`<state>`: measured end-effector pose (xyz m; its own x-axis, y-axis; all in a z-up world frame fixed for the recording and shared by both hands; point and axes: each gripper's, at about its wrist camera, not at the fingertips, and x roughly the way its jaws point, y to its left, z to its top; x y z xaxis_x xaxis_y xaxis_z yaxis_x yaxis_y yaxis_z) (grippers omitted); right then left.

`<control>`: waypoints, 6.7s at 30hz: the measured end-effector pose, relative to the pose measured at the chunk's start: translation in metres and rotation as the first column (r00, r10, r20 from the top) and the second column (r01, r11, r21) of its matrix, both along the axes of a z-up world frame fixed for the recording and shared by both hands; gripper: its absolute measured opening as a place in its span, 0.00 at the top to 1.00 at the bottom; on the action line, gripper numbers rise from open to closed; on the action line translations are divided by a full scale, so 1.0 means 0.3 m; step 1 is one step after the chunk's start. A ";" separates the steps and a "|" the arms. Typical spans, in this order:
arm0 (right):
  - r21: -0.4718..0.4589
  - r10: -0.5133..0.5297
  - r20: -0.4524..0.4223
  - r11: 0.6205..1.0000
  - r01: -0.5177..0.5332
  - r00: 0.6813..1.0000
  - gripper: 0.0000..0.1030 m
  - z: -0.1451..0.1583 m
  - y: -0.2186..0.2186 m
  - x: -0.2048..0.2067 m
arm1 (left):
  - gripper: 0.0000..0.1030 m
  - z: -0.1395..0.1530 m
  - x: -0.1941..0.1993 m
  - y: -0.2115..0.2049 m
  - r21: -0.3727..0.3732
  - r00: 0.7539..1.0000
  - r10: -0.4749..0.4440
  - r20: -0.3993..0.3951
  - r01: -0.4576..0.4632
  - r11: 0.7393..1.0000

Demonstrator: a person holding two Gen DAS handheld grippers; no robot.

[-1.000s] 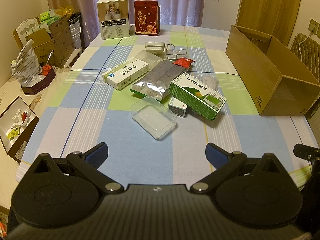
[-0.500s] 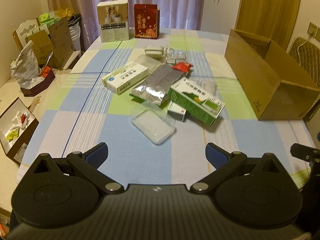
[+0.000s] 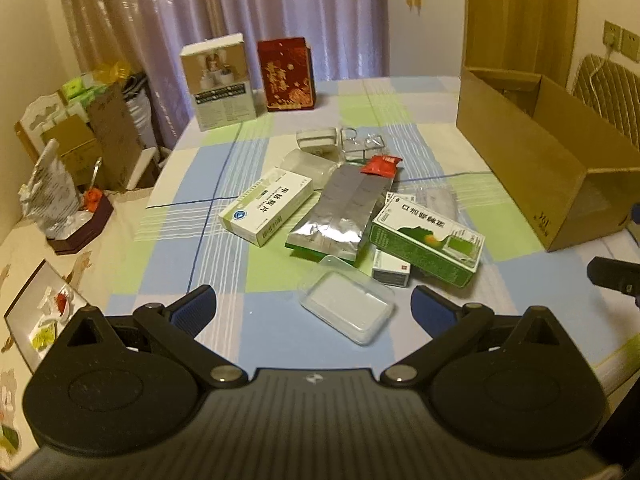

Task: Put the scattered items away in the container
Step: 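Move both tools toward the scattered items on the table, then grasp the clear plastic container with the left tool while the right tool grasps the green spray box, then carry both items to the cardboard box and release them inside, then return both tools to the table items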

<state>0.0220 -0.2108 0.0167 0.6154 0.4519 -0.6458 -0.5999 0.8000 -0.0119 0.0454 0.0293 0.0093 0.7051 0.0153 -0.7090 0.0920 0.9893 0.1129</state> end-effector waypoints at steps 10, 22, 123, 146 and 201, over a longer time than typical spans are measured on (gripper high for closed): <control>-0.057 0.226 -0.088 0.971 -0.232 0.970 0.00 -0.090 0.141 0.170 | 0.01 -0.154 0.163 -0.018 0.118 0.929 -0.343 -0.137 0.359 0.926; -0.096 0.386 -0.166 0.910 -0.404 0.907 0.00 -0.209 0.300 0.352 | 0.01 -0.309 0.268 0.019 0.096 0.831 -0.513 -0.216 0.541 0.836; -0.071 -0.225 -0.106 0.973 0.219 0.968 0.43 0.005 -0.459 0.763 | 0.14 0.061 0.581 -0.865 0.089 0.678 -0.734 0.050 0.729 0.679; 0.024 -0.189 0.021 0.982 0.189 0.982 0.02 0.164 -0.416 0.592 | 0.13 0.144 0.395 -0.624 0.037 0.814 -0.570 0.114 0.570 0.821; 0.096 -0.106 -0.299 0.985 0.140 0.948 0.01 -0.168 0.095 0.276 | 0.51 -0.293 0.311 -0.180 0.034 0.941 -0.326 -0.095 0.330 0.943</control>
<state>0.1046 -0.1825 -0.0338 0.4634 0.4661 -0.7537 -0.4600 0.8535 0.2449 0.1387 -0.0248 -0.0786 0.6128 -0.1706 -0.7716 0.4223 0.8960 0.1373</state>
